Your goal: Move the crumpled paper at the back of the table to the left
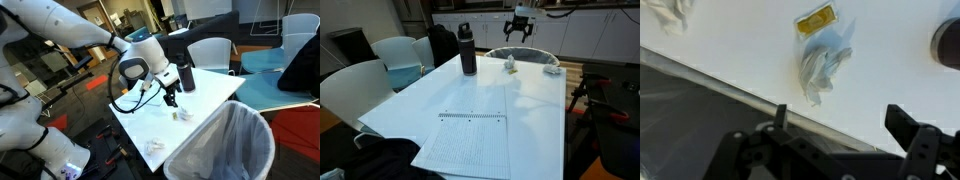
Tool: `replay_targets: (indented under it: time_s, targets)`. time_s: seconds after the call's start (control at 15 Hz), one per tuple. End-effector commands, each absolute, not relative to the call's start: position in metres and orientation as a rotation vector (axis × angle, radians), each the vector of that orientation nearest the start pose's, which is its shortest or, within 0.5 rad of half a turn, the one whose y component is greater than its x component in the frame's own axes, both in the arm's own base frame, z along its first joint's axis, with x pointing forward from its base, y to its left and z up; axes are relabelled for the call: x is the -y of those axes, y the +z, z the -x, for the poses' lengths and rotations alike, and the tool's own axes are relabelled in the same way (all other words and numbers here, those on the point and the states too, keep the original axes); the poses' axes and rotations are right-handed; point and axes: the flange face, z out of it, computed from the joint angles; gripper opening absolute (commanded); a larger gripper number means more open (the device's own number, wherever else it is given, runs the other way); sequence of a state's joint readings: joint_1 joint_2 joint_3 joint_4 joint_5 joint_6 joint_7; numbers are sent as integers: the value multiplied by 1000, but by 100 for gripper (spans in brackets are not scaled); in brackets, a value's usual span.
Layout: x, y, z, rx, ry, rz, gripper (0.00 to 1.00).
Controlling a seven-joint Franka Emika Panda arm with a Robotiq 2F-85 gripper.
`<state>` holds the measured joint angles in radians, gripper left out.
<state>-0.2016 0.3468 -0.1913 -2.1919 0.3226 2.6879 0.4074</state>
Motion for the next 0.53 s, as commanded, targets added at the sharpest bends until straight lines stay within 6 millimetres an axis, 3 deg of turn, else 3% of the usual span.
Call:
replay_targets:
  time_s: [0.0, 0.47]
  targets:
    - [241, 202, -550, -1661, -217, 2561, 100]
    - [243, 153, -569, -1743, -117, 2537, 97]
